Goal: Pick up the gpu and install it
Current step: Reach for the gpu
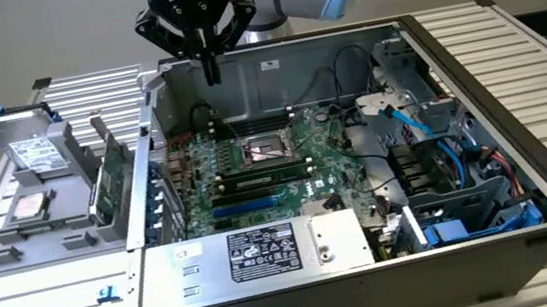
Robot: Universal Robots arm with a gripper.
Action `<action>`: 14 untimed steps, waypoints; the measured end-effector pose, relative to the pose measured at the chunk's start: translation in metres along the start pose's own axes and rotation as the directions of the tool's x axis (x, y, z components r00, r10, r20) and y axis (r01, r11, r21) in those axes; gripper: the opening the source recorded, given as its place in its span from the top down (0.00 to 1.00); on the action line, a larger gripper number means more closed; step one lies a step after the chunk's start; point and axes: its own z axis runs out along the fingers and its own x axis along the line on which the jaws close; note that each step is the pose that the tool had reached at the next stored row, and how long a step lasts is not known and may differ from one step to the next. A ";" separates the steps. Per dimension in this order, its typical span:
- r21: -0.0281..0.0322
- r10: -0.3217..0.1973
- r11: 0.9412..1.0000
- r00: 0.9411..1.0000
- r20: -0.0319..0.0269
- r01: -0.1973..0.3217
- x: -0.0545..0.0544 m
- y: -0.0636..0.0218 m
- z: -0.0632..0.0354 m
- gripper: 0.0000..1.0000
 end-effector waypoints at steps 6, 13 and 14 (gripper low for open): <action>0.000 0.000 1.000 1.000 0.000 0.000 0.000 0.0000 0.0000 0.88; 0.000 0.000 1.000 1.000 0.001 0.000 0.004 -0.0004 -0.0002 0.88; 0.000 0.000 1.000 1.000 0.001 0.000 0.008 -0.0006 -0.0003 0.88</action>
